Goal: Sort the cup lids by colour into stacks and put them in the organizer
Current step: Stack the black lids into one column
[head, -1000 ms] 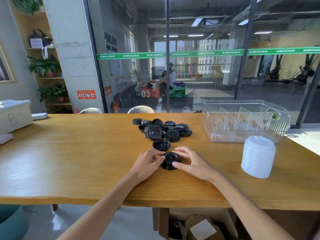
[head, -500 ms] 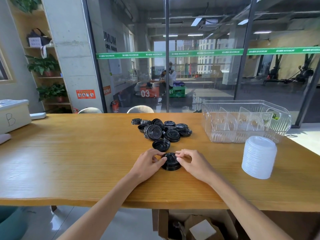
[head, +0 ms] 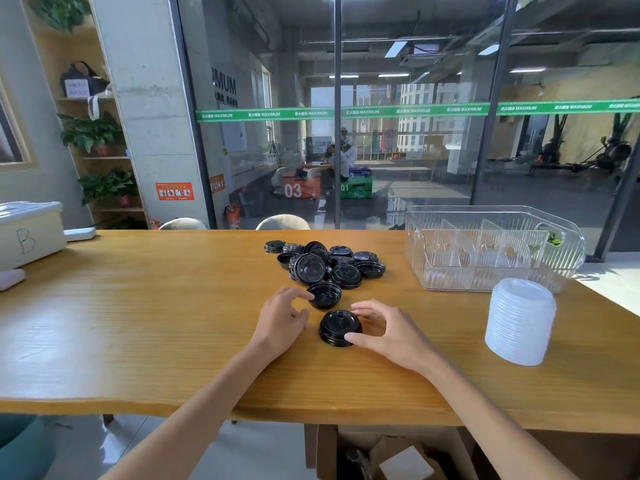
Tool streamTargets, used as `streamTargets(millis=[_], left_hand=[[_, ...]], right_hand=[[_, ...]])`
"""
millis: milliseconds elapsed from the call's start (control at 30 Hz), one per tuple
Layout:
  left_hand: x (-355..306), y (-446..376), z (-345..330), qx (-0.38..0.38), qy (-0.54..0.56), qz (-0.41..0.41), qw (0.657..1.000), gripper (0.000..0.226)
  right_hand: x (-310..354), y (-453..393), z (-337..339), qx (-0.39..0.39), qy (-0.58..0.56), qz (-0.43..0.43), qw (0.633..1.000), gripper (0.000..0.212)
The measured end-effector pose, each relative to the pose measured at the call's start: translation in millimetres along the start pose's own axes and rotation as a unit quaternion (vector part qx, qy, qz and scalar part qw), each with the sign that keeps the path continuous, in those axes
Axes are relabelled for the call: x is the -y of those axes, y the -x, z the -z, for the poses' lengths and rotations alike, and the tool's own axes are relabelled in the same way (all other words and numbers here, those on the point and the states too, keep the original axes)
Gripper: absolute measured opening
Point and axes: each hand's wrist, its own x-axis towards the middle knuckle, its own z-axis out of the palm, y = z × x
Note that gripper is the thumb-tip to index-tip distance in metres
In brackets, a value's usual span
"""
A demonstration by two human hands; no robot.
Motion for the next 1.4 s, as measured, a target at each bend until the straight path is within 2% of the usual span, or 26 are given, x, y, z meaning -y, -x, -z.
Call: streamTargets(millis=[100, 233, 433, 600, 933, 1233, 1400], left_hand=[[3.8, -10.2, 5.3, -0.017, -0.062, -0.027, 0.998, 0.027], [8.7, -18.9, 3.6, -0.002, -0.135, -0.060, 0.989, 0.037], [6.7, -36.8, -9.1, 0.033, -0.118, 0.017, 0.992, 0.085], [6.4, -45.7, -17.3, 0.041, -0.086, 0.054, 0.994, 0.102], [7.2, -41.0, -13.6, 0.020, 0.021, 0.041, 0.999, 0.087], [9.1, -33.4, -7.4, 0.014, 0.133, 0.046, 0.990, 0.081], [10.0, -28.6, -7.3, 0.010, 0.161, 0.022, 0.987, 0.080]], right_hand=[[-1.6, -1.7, -0.8, -0.004, 0.001, -0.003, 1.000, 0.067], [-4.4, -2.8, -1.1, -0.012, 0.008, -0.007, 1.000, 0.065], [0.5, -2.3, -0.8, -0.017, 0.008, -0.007, 1.000, 0.068], [1.2, -1.5, -1.1, -0.020, 0.013, -0.006, 1.000, 0.070], [1.6, -1.6, -0.7, -0.018, 0.012, -0.010, 1.000, 0.070], [1.4, -1.7, -0.9, -0.018, 0.007, -0.015, 1.000, 0.072], [1.0, -2.0, -1.1, -0.018, 0.006, -0.017, 1.000, 0.073]])
